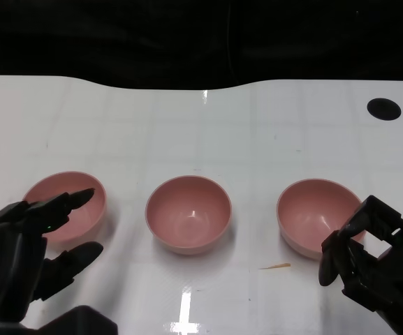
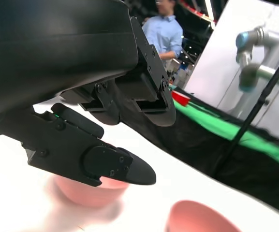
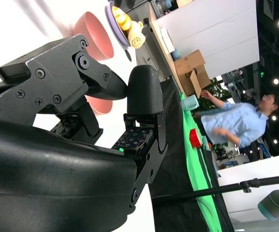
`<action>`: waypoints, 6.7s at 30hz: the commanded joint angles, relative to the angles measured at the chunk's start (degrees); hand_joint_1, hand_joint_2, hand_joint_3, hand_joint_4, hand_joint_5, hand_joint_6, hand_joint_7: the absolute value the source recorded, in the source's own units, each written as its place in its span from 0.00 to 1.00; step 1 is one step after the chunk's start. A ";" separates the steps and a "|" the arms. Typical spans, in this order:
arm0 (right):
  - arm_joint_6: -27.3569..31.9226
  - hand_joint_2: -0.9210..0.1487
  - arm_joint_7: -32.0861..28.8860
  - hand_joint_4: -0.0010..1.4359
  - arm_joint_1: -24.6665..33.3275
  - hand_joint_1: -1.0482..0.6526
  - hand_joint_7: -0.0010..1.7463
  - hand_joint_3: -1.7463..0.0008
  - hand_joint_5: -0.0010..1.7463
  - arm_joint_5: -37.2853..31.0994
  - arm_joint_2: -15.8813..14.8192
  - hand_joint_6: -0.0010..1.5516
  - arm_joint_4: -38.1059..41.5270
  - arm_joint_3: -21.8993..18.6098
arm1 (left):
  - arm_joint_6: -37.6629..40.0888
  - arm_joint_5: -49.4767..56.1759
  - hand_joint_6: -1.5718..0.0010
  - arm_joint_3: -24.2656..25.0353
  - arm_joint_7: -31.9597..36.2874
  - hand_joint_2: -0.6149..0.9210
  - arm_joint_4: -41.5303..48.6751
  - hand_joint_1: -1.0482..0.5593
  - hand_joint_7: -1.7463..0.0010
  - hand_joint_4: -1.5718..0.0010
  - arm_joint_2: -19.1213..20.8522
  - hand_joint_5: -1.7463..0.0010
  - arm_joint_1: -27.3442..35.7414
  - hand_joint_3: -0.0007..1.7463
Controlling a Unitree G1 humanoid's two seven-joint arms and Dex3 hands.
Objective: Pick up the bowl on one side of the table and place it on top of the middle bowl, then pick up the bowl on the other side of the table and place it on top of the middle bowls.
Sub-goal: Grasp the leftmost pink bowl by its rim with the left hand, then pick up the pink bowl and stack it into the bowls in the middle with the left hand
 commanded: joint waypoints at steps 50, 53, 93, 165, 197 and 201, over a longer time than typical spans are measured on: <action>-3.84 0.36 0.14 0.61 -2.12 0.56 0.83 0.36 1.00 -1.49 0.70 0.50 4.28 -0.09 | 17.31 1.67 0.54 -21.67 -8.90 1.00 35.29 0.27 1.00 0.56 12.28 0.99 -25.26 0.02; -3.76 0.36 0.11 0.61 -2.22 0.56 0.83 0.36 1.00 -1.50 0.72 0.50 4.20 -0.01 | 17.16 0.84 0.54 -22.22 -8.41 1.00 37.08 0.28 1.00 0.57 12.34 1.00 -26.17 0.04; -4.25 0.36 0.68 0.60 -1.98 0.56 0.83 0.38 1.00 -1.41 0.70 0.49 4.42 0.01 | 20.92 -5.41 0.67 -18.47 -12.95 0.98 11.73 0.62 0.02 0.56 13.72 0.00 -25.43 0.13; -3.74 0.35 0.77 0.60 -2.14 0.57 0.82 0.36 1.00 -0.72 0.56 0.50 4.31 -0.38 | 12.97 -6.92 0.67 -27.36 -29.67 1.00 9.71 0.60 0.01 0.56 8.32 0.00 -28.95 0.17; -3.77 0.35 1.04 0.60 -2.19 0.57 0.82 0.37 1.00 -0.53 0.55 0.50 4.85 -0.37 | 12.42 -4.50 0.70 -29.16 -31.00 1.00 11.04 0.16 1.00 0.82 8.96 1.00 -29.49 0.27; -3.75 0.35 1.06 0.60 -2.26 0.57 0.82 0.38 1.00 -0.30 0.62 0.51 4.97 -0.48 | 11.98 -4.55 0.75 -29.15 -29.89 1.00 11.39 0.14 1.00 0.90 8.94 1.00 -29.12 0.31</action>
